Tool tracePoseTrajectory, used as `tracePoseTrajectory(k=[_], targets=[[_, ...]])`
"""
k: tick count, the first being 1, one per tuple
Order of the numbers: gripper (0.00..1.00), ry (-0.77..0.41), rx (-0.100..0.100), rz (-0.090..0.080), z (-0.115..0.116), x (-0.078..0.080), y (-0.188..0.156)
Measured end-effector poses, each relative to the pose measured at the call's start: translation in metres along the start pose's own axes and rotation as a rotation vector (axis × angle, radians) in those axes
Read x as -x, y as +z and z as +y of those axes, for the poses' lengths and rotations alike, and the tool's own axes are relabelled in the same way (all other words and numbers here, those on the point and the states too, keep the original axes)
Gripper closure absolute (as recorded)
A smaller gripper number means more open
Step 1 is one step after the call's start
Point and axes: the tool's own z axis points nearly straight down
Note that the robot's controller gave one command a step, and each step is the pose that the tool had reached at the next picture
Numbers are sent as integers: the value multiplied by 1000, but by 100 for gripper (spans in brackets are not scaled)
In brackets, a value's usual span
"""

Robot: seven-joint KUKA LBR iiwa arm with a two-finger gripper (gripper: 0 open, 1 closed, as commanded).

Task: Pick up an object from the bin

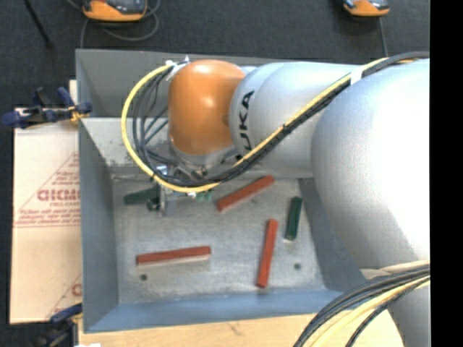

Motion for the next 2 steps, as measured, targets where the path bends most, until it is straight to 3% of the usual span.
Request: tracePoseTrajectory(k=[1,2], targets=[[100,-26,-5,-7,-54,16,-89],[100,-579,-1,2,-37,14,-78]])
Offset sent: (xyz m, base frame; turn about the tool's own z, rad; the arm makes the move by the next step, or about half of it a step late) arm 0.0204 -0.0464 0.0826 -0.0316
